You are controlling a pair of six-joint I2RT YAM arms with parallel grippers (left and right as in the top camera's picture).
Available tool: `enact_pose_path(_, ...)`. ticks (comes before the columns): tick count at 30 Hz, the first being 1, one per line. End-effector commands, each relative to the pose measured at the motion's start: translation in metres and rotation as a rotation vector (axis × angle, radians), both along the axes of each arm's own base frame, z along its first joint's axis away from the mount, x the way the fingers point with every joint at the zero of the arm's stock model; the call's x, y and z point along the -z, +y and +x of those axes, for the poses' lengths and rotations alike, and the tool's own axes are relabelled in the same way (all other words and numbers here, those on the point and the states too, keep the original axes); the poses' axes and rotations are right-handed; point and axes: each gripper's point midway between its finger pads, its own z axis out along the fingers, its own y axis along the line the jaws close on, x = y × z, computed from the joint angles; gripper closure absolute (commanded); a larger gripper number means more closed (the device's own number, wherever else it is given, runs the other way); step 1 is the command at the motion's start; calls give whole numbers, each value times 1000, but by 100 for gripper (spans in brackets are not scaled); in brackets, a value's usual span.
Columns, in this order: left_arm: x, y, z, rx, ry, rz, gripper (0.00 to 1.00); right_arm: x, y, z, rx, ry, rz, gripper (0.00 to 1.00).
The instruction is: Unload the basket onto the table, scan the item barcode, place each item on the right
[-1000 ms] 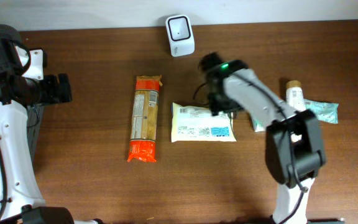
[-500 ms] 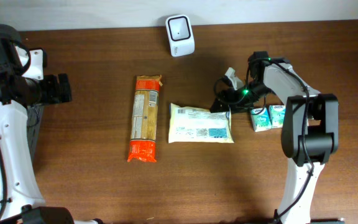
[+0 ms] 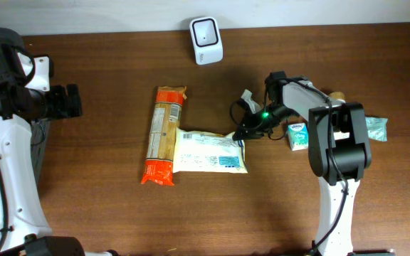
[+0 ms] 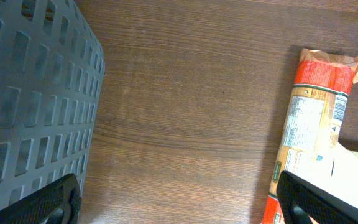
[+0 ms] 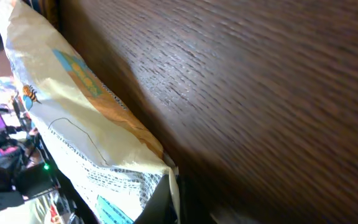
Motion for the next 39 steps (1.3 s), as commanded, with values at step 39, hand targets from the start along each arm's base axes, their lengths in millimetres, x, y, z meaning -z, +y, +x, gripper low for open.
enact_pose_path(39,-3,3,0,5,-9,9,1,-64,-25,44,103,-338,-1215,96)
